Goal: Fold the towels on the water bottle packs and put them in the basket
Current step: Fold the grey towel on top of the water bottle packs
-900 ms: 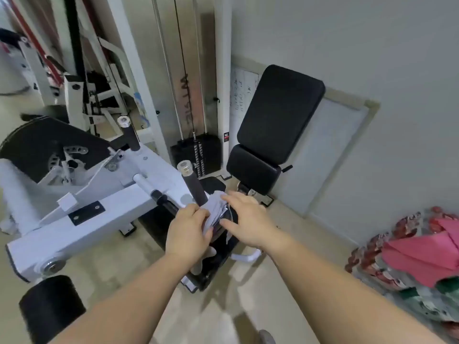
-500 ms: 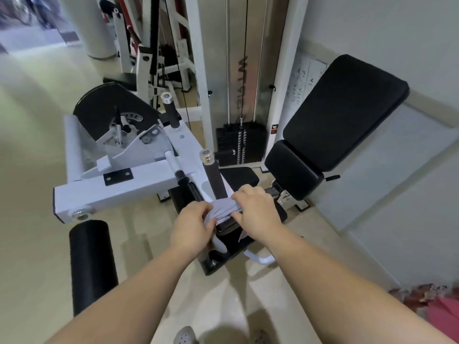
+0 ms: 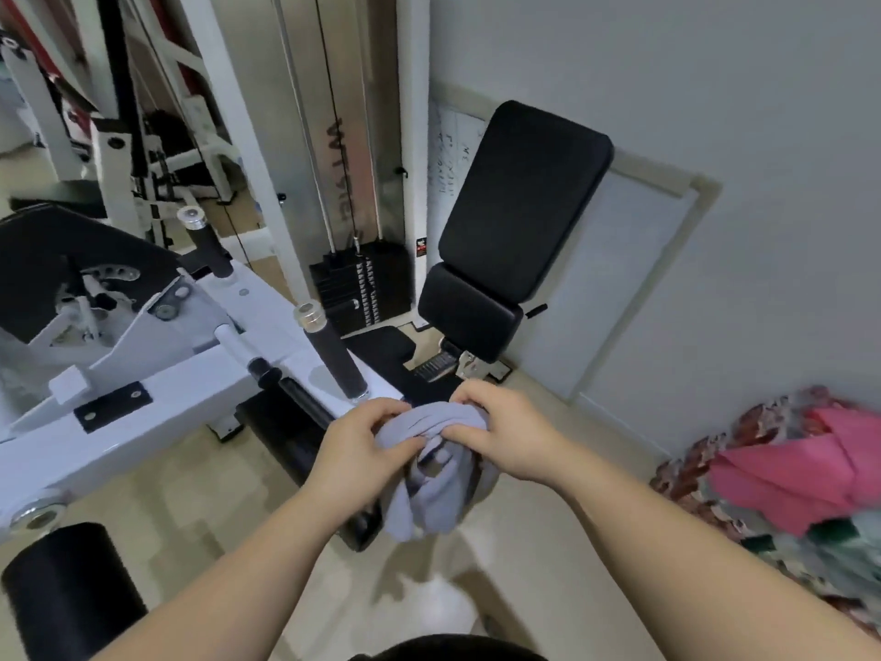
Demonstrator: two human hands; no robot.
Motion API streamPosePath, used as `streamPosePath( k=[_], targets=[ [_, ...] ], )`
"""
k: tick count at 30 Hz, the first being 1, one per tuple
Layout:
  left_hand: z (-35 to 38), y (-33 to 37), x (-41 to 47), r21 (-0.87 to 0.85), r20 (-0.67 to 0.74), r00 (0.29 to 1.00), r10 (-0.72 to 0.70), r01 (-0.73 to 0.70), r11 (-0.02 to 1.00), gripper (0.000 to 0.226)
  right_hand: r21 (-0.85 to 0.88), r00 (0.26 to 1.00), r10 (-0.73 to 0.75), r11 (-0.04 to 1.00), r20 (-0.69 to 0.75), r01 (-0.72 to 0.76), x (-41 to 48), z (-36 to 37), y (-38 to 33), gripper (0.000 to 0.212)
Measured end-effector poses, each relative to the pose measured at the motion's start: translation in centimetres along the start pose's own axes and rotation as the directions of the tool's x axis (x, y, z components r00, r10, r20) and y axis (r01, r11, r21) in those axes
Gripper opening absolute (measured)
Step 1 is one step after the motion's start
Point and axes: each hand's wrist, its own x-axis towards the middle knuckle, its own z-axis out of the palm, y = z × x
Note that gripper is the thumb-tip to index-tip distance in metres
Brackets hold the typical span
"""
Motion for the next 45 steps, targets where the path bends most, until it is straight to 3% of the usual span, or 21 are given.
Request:
streamPosePath(
  k=[3,7,9,12,13,14,17,20,23,26,30,32,34,37,45],
  targets=[
    [0.4,1.1,0.6,-0.025,0.264,0.962,-0.073,0.083,0.996,0.039,0.045,0.986,0.104,0.994,-0.128,-0.099,-4.2,-0.9,-0.4,0.018],
    [1.6,2.6,-0.1,-0.133,0.545,0.838,-0.02,0.11,0.985,0.023,0.014,0.934,0.167,0.985,-0.316,-0.171,-10.1,0.2,-1.3,0.018],
    [2.7,3.1,-0.8,-0.153,0.656,0.755,-0.011,0.148,0.977,0.024,-0.064,0.897,0.157,0.978,-0.412,-0.201,-13.1,1.0,-1.6,0.018],
    [4.8,4.4,-2.5,-0.17,0.795,0.607,-0.016,0.247,0.954,0.047,-0.105,0.826,0.21,0.946,-0.523,-0.307,-17.4,1.8,-2.0,0.017],
    [5.7,4.8,-3.2,-0.171,0.814,0.58,-0.003,0.245,0.954,0.039,-0.099,0.798,0.244,0.931,-0.551,-0.353,-18.8,1.8,-2.1,0.019],
    [6.5,5.7,-4.1,-0.173,0.828,0.561,0.003,0.25,0.953,0.026,-0.092,0.769,0.273,0.914,-0.578,-0.394,-20.2,1.6,-2.3,0.022],
    [9.3,8.1,-6.4,-0.199,0.844,0.533,0.052,0.222,0.954,0.025,-0.042,0.669,0.342,0.872,-0.66,-0.487,-24.2,1.0,-2.8,0.031],
    [11.7,11.0,-8.5,-0.232,0.817,0.569,0.09,0.182,0.956,0.014,0.042,0.579,0.42,0.832,-0.698,-0.553,-28.5,0.8,-2.4,0.029],
    [14.7,14.0,-10.6,-0.283,0.782,0.588,0.208,0.036,0.959,0.009,0.09,0.533,0.471,0.803,-0.703,-0.59,-32.8,0.9,-1.0,0.026],
    [18.4,17.4,-13.3,-0.311,0.779,0.522,0.346,-0.158,0.937,0.01,0.128,0.544,0.533,0.78,-0.648,-0.613,-37.2,0.1,0.6,0.021],
    [24.4,22.0,-17.5,-0.325,0.812,0.343,0.472,-0.406,0.854,0.01,0.363,0.594,0.649,0.76,-0.476,-0.54,-43.6,-3.0,2.2,0.047],
    [27.3,24.5,-19.7,-0.332,0.826,0.262,0.499,-0.49,0.806,0.013,0.461,0.573,0.64,0.768,-0.512,-0.445,-46.5,-5.2,3.2,0.055],
    [29.9,26.8,-21.3,-0.353,0.823,0.194,0.534,-0.562,0.748,0.018,0.504,0.563,0.618,0.782,-0.549,-0.367,-49.0,-7.6,4.3,0.041],
    [33.1,29.7,-22.8,-0.371,0.787,0.181,0.59,-0.626,0.686,0.015,0.467,0.571,0.572,0.818,-0.589,-0.336,-52.4,-10.7,6.0,0.016],
    [40.3,34.7,-23.2,-0.38,0.732,0.126,0.669,-0.74,0.555,0.014,0.373,0.545,0.544,0.838,-0.638,-0.399,-58.0,-16.7,11.4,0.028]
  ],
)
